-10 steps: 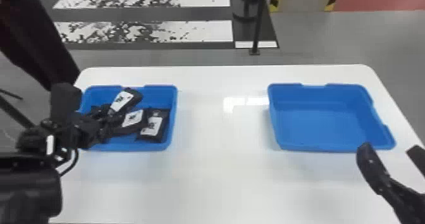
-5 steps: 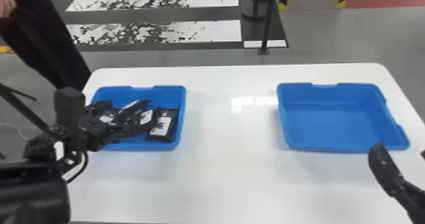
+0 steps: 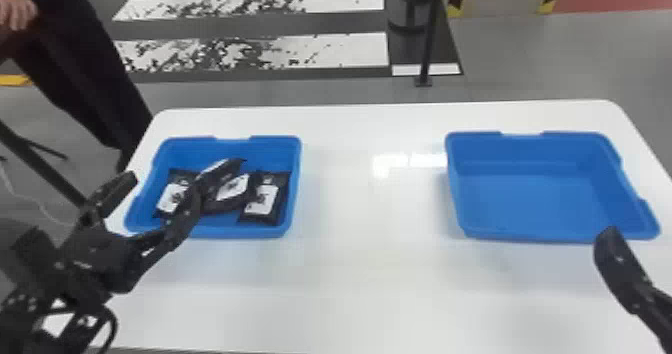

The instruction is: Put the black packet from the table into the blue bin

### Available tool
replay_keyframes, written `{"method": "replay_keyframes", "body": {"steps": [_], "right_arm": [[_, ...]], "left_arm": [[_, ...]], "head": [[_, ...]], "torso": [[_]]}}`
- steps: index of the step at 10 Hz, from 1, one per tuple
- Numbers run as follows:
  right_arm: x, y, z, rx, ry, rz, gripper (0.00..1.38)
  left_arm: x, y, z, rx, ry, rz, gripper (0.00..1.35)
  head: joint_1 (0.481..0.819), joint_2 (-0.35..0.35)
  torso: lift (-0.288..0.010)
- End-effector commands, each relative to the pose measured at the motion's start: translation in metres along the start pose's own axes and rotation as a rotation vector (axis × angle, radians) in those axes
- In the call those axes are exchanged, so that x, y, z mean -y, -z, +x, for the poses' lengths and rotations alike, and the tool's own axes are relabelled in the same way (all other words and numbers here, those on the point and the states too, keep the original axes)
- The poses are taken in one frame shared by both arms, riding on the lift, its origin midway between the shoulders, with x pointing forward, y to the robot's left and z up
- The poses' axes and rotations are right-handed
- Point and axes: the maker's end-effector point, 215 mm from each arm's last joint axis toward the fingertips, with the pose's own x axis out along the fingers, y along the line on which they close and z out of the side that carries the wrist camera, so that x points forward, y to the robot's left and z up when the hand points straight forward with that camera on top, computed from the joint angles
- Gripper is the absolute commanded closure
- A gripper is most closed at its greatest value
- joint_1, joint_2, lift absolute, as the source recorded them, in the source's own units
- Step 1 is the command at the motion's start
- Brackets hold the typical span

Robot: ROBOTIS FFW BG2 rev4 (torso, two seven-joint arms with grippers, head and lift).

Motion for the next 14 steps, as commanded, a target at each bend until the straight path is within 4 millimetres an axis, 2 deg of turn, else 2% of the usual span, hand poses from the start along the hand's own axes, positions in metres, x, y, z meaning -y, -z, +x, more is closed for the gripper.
{"method": "replay_keyframes", "body": {"steps": [1,3,5,11,14], "right_arm": [[0.001,-0.001,-0.002,-0.002,0.002,0.001,0.13],[0.001,0.001,-0.004,-0.007,0.003,0.001,0.13],[-0.001,0.000,-0.007,-0.009,0.002,0.004,0.13],[-0.001,0.000,-0.005,-0.006,0.000,-0.003,0.13],[-0.002,-0.001,-0.003,0.001,-0.002,-0.003,0.13]], "left_arm": [[0.013,-0.025,-0.026,0.103,-0.026,-0.071,0.20],[0.011,-0.040,-0.054,0.143,-0.076,-0.092,0.20],[0.008,-0.065,-0.071,0.205,-0.141,-0.126,0.20],[0.031,-0.066,-0.060,0.219,-0.083,-0.211,0.20],[0.034,-0.065,-0.058,0.215,-0.076,-0.225,0.20]], "head": [[0.695,0.084],[0.695,0.076],[0.695,0.086],[0.695,0.060],[0.695,0.038]], "torso": [[-0.110],[-0.110],[-0.110],[-0.110],[-0.110]]}}
